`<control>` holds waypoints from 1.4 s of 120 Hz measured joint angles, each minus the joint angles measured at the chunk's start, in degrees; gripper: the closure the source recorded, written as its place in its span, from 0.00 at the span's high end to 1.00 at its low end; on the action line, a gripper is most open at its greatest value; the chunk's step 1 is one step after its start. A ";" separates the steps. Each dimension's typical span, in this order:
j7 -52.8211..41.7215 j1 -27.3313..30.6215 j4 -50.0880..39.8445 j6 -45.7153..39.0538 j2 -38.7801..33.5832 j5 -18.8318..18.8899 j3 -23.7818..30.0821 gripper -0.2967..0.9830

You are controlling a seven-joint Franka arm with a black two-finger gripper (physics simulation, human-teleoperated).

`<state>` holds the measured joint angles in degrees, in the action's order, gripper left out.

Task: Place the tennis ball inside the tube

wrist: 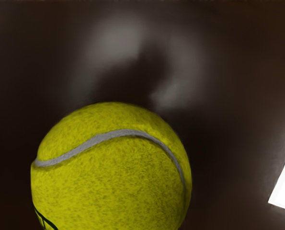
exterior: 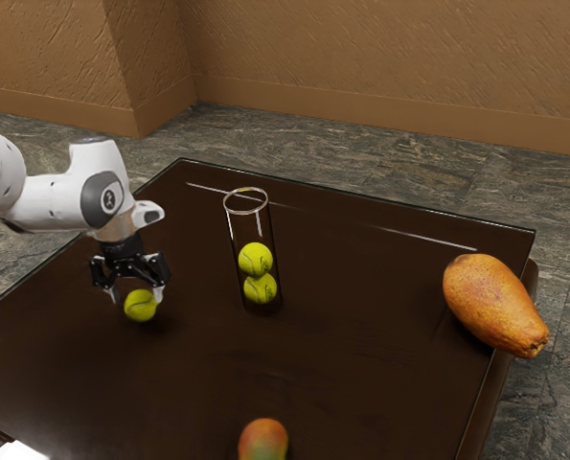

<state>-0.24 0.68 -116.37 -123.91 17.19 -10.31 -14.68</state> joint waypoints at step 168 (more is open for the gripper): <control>-14.78 -0.73 0.13 -3.97 -3.54 -5.41 0.01 0.52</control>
<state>-15.02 -0.05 -116.24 -127.88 13.66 -15.71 -14.67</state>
